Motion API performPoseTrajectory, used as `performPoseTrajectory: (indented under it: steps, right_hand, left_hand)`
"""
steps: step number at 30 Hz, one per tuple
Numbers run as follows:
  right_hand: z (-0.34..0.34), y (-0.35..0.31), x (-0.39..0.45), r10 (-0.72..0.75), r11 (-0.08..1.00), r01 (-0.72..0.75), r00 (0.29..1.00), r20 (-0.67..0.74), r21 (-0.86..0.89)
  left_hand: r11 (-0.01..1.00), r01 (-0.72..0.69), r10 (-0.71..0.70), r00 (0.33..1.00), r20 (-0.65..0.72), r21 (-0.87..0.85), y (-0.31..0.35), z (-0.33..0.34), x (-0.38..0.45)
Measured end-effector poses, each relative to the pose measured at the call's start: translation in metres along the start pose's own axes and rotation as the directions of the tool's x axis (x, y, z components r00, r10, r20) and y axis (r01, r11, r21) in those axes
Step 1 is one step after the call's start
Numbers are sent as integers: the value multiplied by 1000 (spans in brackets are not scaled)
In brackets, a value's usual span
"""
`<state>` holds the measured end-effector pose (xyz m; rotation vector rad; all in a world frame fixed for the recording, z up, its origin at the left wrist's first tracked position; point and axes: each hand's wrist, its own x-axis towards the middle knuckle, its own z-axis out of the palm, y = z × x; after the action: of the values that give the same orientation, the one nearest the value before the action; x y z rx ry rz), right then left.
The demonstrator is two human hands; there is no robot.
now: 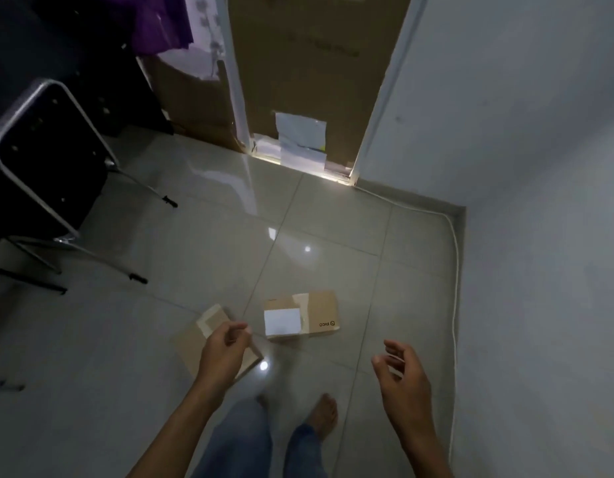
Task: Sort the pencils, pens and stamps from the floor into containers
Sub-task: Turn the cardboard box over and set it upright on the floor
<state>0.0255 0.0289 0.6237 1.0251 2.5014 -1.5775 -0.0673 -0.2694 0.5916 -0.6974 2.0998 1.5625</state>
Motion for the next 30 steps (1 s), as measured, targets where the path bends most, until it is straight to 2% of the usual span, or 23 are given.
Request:
performPoseTrajectory:
  steps: [5,8,15,19,21,25,30]
  right_hand:
    - [12,20,90,-42,992,53,994,99,-113]
    - [39,52,150,-26,986,48,990,138,-162]
    - [164,170,304,-15,970,61,981,194,-236]
    - [238,243,373,3,953,74,968,252,-294]
    - [271,274,402,36,944,66,954,297,-324]
    - [332,324,432,148,927,-3,922,358,-375]
    - [351,343,424,289,914,-180,918,273,-364]
  left_hand:
    - [997,52,-57,993,-98,-61,-1,46,53]
    - [994,105,-108,988,-114,-30,-23,83,107]
    - [976,157,-136,980,-146,148,-119,174,286]
    - [957,172,-124,970,-208,234,-182,210,375]
    - [939,224,-167,960,-223,260,-210,221,416]
    - [901,329,-268,934,-234,282,-262,231,470]
    - [904,297,-239,948,-212,307,-269,234,471]
